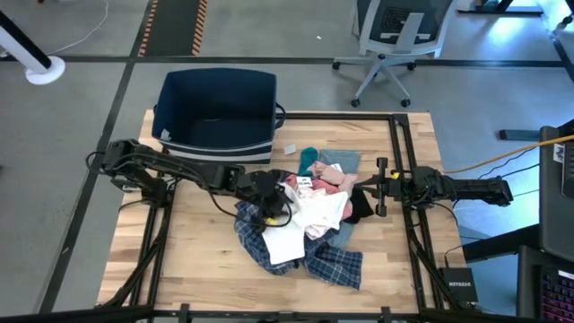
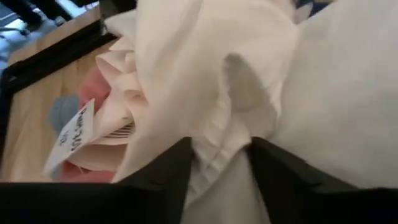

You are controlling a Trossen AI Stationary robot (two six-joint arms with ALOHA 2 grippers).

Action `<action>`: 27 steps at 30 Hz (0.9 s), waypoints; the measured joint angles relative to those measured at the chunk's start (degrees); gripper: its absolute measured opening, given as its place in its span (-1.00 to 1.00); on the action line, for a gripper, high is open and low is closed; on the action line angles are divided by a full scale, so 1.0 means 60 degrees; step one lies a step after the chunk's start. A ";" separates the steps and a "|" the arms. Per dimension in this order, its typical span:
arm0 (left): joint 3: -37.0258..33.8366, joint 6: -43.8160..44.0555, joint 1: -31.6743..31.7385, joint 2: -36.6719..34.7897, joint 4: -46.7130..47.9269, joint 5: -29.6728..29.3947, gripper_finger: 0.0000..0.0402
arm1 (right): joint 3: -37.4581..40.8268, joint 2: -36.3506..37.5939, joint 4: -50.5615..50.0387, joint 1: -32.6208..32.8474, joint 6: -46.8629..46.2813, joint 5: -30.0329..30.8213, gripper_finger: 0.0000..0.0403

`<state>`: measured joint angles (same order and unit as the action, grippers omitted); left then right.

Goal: Sort clothes
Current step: Put the white short pants into the blue laundry bin

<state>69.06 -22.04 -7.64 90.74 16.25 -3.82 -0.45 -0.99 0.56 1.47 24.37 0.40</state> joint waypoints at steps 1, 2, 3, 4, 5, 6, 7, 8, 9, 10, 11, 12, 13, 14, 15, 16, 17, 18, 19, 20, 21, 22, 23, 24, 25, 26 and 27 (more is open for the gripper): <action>0.0000 -0.0111 -0.0001 -0.0023 -0.0027 -0.0222 -0.40 | 0.0001 0.0002 -0.0004 0.0000 -0.0001 0.0000 -0.92; 0.0000 -0.0174 -0.0004 -0.0042 -0.0071 -0.0439 -0.50 | 0.0000 0.0001 -0.0004 0.0000 -0.0001 0.0000 -0.92; 0.0000 -0.0233 -0.0004 -0.0087 -0.0146 -0.0613 -0.61 | 0.0003 0.0000 -0.0003 0.0001 -0.0002 0.0000 -0.92; 0.0000 -0.0294 0.0000 -0.0180 -0.0181 -0.0729 -0.71 | 0.0002 0.0002 0.0000 0.0000 0.0001 0.0000 -0.92; 0.0000 -0.0343 0.0003 -0.0240 -0.0259 -0.0784 -0.81 | 0.0000 -0.0001 -0.0003 0.0001 -0.0002 0.0000 -0.92; 0.0000 -0.0350 0.0004 -0.0371 -0.0379 -0.0807 -0.89 | 0.0004 0.0002 0.0000 0.0001 -0.0002 0.0000 -0.92; 0.0000 -0.0358 0.0004 -0.0489 -0.0466 -0.0832 -0.93 | 0.0000 -0.0001 -0.0004 0.0001 0.0001 -0.0003 -0.92; 0.0010 -0.0354 0.0006 -0.0623 -0.0517 -0.0859 -0.95 | 0.0000 0.0002 -0.0001 0.0001 -0.0002 0.0000 -0.92; 0.0038 -0.0356 0.0014 -0.0791 -0.0538 -0.0936 -0.94 | 0.0001 0.0002 -0.0001 -0.0001 -0.0001 0.0000 -0.92; 0.0075 -0.0366 0.0029 -0.0924 -0.0598 -0.1025 -0.91 | 0.0000 -0.0001 -0.0004 -0.0001 -0.0002 0.0000 -0.92; 0.0132 -0.0390 0.0049 -0.1074 -0.0674 -0.1086 -0.89 | 0.0000 0.0002 -0.0001 0.0001 -0.0002 0.0000 -0.92; 0.0161 -0.0418 0.0074 -0.1240 -0.0740 -0.1163 -0.87 | 0.0000 0.0001 -0.0002 0.0001 -0.0001 0.0000 -0.92; 0.0171 -0.0436 0.0110 -0.1421 -0.0902 -0.1224 -0.86 | 0.0001 0.0000 -0.0004 -0.0001 -0.0002 0.0000 -0.92; 0.0171 -0.0439 0.0165 -0.1649 -0.1173 -0.1290 -0.86 | 0.0000 0.0002 0.0000 0.0001 -0.0002 0.0000 -0.92; 0.0176 -0.0465 0.0228 -0.1811 -0.1465 -0.1358 -0.87 | 0.0000 -0.0001 -0.0004 0.0001 0.0001 0.0000 -0.92; 0.0189 -0.0574 0.0312 -0.2050 -0.1793 -0.1416 -0.88 | 0.0000 -0.0001 -0.0004 0.0001 -0.0002 0.0000 -0.92; 0.0189 -0.0707 0.0382 -0.2265 -0.2034 -0.1498 -0.89 | 0.0000 0.0002 0.0000 0.0001 -0.0002 -0.0003 -0.92; 0.0189 -0.0909 0.0478 -0.2462 -0.2285 -0.1572 -0.91 | 0.0000 -0.0001 -0.0001 0.0001 -0.0002 0.0000 -0.92; 0.0193 -0.1116 0.0581 -0.2700 -0.2511 -0.1694 -0.92 | 0.0003 0.0002 -0.0002 0.0001 -0.0001 0.0000 -0.92; 0.0193 -0.1330 0.0681 -0.2912 -0.2637 -0.1847 -0.92 | 0.0001 -0.0001 -0.0003 0.0001 -0.0001 0.0000 -0.92; 0.0193 -0.1553 0.0810 -0.3139 -0.2813 -0.2015 -0.93 | 0.0004 0.0001 -0.0002 0.0001 -0.0002 0.0000 -0.92; 0.0193 -0.1757 0.0943 -0.3355 -0.2975 -0.2214 -0.93 | 0.0001 0.0002 -0.0002 0.0001 -0.0001 0.0000 -0.92; 0.0193 -0.1952 0.1083 -0.3584 -0.3127 -0.2450 -0.93 | 0.0004 -0.0001 -0.0004 0.0000 0.0000 0.0000 -0.92; 0.0193 -0.2106 0.1236 -0.3814 -0.3275 -0.2684 -0.92 | 0.0000 0.0002 -0.0001 0.0001 -0.0002 0.0000 -0.92; 0.0193 -0.2256 0.1390 -0.4021 -0.3388 -0.2890 -0.92 | 0.0003 -0.0001 -0.0004 0.0001 0.0001 0.0000 -0.92; 0.0197 -0.2417 0.1547 -0.4262 -0.3442 -0.3054 -0.91 | 0.0000 -0.0001 -0.0003 0.0001 -0.0002 0.0000 -0.92; 0.0197 -0.2505 0.1710 -0.4484 -0.3402 -0.3213 -0.90 | 0.0001 0.0000 -0.0002 0.0001 -0.0002 0.0000 -0.92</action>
<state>70.24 -37.07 2.62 63.83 -4.17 -23.10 -0.44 -0.99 0.54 1.48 24.36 0.40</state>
